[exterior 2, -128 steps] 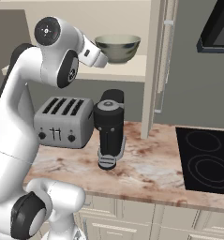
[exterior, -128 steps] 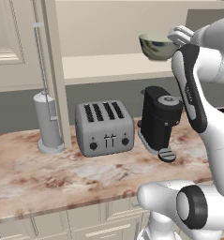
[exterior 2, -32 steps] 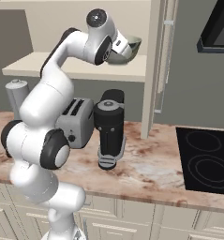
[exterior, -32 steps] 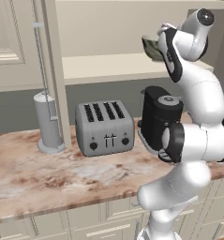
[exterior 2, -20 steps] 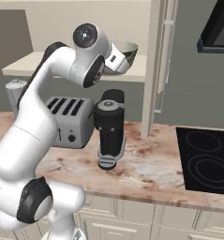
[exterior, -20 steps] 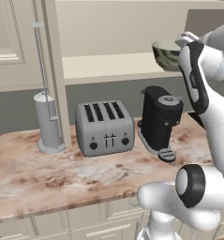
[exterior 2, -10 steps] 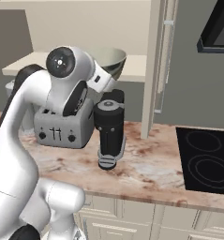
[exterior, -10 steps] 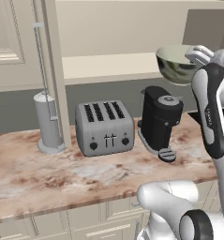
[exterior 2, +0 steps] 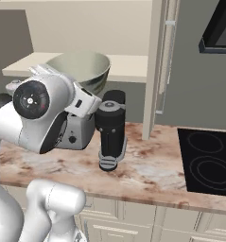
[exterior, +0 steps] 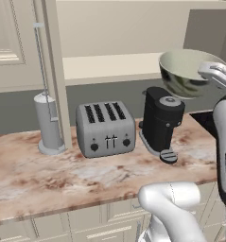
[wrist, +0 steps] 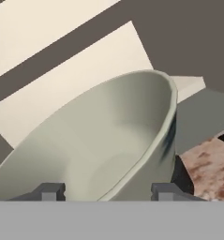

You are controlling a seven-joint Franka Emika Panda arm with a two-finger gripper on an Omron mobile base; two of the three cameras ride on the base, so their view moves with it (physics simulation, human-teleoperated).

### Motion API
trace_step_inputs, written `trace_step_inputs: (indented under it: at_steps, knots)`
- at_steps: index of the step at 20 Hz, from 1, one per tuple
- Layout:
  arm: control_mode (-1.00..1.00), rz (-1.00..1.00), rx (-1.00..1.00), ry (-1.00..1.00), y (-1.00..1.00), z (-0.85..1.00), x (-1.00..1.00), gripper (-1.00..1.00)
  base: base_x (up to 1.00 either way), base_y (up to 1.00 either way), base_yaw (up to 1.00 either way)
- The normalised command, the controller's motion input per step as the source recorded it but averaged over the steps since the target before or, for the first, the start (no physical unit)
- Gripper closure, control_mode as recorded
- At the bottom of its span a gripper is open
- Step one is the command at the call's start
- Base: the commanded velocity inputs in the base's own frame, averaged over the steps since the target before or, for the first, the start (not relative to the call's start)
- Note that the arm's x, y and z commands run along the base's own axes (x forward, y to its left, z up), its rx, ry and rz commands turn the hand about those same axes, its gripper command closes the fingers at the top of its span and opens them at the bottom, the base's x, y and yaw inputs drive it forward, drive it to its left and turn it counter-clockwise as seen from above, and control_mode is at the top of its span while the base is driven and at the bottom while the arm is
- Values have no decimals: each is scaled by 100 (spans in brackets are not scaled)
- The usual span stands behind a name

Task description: Pick up the bowls from the cabinet and place each bowl in front of a stool on the dining counter.

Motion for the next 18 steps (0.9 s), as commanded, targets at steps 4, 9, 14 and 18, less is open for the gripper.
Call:
trace_step_inputs:
  at_steps: [4, 9, 14, 18]
  knots:
    - [-100, 15, 0, -5, 27, 0, -54, 100, 0, 0, 0]
    - [-100, 21, -1, -1, 26, -2, -41, 100, 0, 0, 0]
    - [-100, 19, -2, 0, 27, -1, -27, 100, 0, 0, 0]
    - [-100, 13, -2, 1, 5, 0, -19, 100, 0, 0, 0]
